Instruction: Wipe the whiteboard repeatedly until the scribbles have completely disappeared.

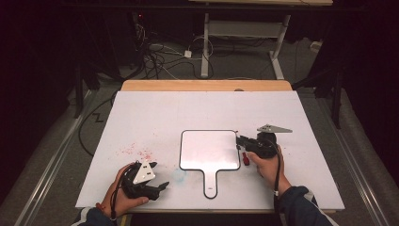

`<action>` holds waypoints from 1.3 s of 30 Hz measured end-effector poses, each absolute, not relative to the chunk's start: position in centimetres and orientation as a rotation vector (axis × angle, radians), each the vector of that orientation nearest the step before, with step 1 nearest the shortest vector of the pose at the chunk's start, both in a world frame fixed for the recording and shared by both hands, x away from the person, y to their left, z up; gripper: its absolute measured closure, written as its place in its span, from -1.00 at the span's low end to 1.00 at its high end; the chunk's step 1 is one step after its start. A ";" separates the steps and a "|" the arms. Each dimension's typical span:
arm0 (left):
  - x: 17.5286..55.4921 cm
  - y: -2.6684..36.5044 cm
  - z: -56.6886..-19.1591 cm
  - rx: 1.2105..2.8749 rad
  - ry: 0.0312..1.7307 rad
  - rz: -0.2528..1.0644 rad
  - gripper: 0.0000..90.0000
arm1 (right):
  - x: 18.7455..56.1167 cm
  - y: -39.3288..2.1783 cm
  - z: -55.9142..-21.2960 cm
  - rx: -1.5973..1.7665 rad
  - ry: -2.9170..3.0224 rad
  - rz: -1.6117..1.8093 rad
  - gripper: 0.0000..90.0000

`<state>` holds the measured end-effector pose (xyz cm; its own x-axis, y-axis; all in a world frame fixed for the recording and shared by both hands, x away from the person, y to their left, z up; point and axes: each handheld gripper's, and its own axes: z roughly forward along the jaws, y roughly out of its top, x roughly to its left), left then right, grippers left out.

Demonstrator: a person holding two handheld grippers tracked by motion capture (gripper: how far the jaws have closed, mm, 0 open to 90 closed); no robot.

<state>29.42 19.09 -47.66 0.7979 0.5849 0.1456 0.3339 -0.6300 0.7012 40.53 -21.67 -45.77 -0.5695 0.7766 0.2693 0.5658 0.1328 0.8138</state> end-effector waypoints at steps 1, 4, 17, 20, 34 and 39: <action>29.4 19.1 -47.7 2.298 0.675 0.475 -0.55 | 40.7 -21.5 -45.9 1.330 2.191 1.400 0.80; 29.4 19.1 -47.7 2.300 0.676 0.474 -0.55 | 41.1 -21.0 -46.3 1.342 2.195 1.364 0.79; 29.5 19.0 -47.8 2.312 0.675 0.464 -0.55 | 42.1 -20.2 -47.2 1.360 2.190 1.226 0.63; 29.4 19.0 -47.8 2.314 0.675 0.464 -0.55 | 42.1 -20.1 -47.1 1.328 2.190 1.187 0.55; 29.5 18.9 -47.9 2.326 0.671 0.460 -0.55 | 41.8 -18.3 -46.3 0.902 2.415 1.094 1.00; 29.5 18.9 -47.9 2.325 0.671 0.461 -0.55 | 42.1 -17.9 -46.8 0.898 2.449 1.007 1.00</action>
<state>29.46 18.90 -47.91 0.8058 0.5746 0.1433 0.3398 -0.6467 0.6829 42.07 -17.94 -46.80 -0.7407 0.6679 -0.0723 0.4240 0.5483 0.7208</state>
